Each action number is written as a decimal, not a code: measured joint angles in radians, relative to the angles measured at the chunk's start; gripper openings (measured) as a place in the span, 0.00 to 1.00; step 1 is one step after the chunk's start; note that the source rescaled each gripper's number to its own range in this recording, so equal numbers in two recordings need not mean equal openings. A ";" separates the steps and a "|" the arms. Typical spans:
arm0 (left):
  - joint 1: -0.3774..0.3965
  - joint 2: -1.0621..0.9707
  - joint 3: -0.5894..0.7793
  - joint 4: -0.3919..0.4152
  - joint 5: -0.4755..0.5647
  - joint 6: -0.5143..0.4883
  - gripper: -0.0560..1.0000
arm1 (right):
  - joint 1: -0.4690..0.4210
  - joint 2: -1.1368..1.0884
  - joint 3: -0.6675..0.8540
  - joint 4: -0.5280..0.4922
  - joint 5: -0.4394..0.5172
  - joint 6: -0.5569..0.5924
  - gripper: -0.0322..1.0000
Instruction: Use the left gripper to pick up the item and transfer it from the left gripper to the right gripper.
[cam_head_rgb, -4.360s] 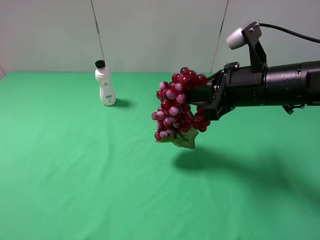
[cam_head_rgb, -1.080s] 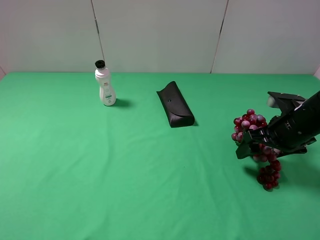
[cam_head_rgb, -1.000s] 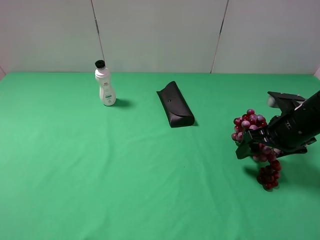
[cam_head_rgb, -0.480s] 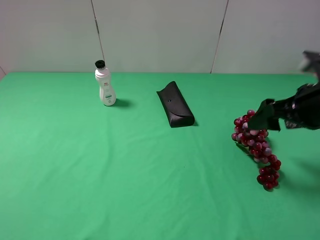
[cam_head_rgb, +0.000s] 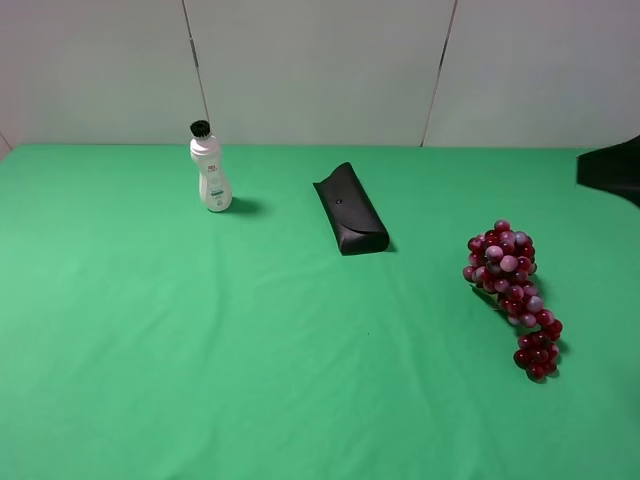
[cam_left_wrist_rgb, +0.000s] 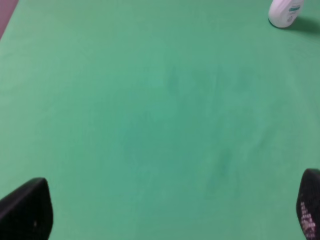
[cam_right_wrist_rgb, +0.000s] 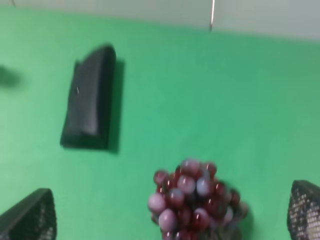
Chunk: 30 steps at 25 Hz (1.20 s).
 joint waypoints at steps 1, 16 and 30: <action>0.000 0.000 0.000 0.000 0.000 0.000 0.97 | 0.000 -0.028 0.000 -0.001 0.009 0.000 1.00; 0.000 0.000 0.000 0.000 0.000 0.000 0.97 | 0.000 -0.405 0.099 -0.072 0.138 0.130 1.00; 0.000 0.000 0.000 0.000 0.000 0.000 0.97 | 0.000 -0.678 0.124 -0.279 0.361 0.333 1.00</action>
